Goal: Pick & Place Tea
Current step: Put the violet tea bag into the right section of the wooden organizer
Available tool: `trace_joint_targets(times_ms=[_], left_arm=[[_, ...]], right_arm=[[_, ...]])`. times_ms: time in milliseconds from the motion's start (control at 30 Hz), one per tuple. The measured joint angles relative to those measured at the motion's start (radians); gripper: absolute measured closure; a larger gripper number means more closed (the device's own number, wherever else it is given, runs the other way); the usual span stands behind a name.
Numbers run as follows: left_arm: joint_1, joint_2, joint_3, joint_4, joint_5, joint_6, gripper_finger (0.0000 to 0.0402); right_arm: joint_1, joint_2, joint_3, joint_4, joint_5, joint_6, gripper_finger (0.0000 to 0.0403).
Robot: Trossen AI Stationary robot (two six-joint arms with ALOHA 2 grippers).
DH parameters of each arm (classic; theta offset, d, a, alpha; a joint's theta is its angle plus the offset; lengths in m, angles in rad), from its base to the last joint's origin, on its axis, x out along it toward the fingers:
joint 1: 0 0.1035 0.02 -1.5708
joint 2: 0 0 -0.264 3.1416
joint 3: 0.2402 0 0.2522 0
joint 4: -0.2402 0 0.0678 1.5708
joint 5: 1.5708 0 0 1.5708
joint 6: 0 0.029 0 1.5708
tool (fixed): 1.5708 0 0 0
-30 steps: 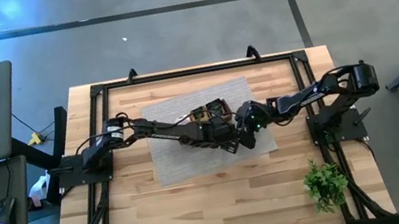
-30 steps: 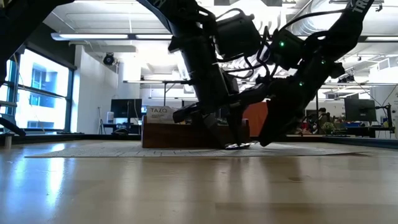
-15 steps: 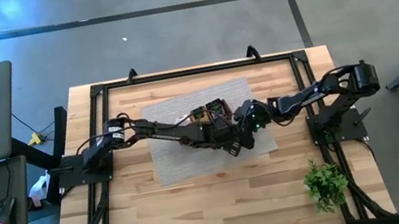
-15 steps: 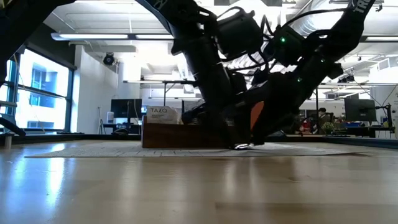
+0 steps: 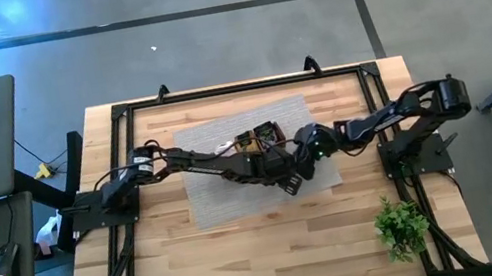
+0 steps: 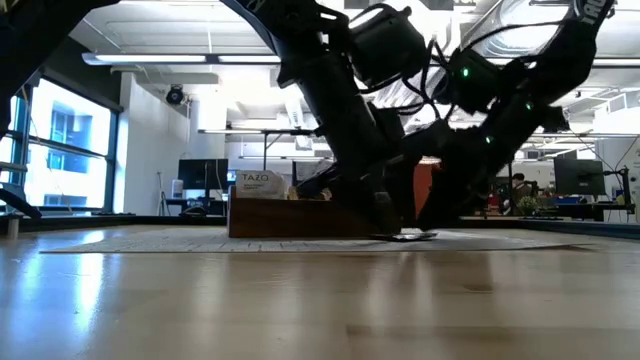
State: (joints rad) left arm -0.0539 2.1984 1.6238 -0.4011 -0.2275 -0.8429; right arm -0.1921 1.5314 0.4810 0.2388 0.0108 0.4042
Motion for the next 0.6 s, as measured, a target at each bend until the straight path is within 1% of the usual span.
trace_joint_targets(times_ms=[67,167,267,433,600], left_arm=[[0.000,-0.002,0.002,0.003,0.001,0.000,0.0237],[0.000,-0.002,0.001,0.002,-0.004,0.000,0.0237],[0.002,-0.002,0.001,0.008,-0.017,-0.001,0.0237],[0.001,-0.002,0.001,0.003,-0.017,-0.002,0.0237],[0.001,-0.002,0.001,-0.015,-0.013,-0.002,0.0237]], right_arm=[[0.001,-0.025,0.012,0.001,-0.002,0.019,0.0272],[-0.003,-0.036,0.014,-0.035,0.046,0.099,0.0267],[-0.017,-0.013,0.014,-0.079,0.025,0.171,0.0266],[-0.018,0.044,0.014,-0.018,-0.016,0.182,0.0266],[-0.019,0.057,0.015,0.027,-0.024,0.183,0.0267]])
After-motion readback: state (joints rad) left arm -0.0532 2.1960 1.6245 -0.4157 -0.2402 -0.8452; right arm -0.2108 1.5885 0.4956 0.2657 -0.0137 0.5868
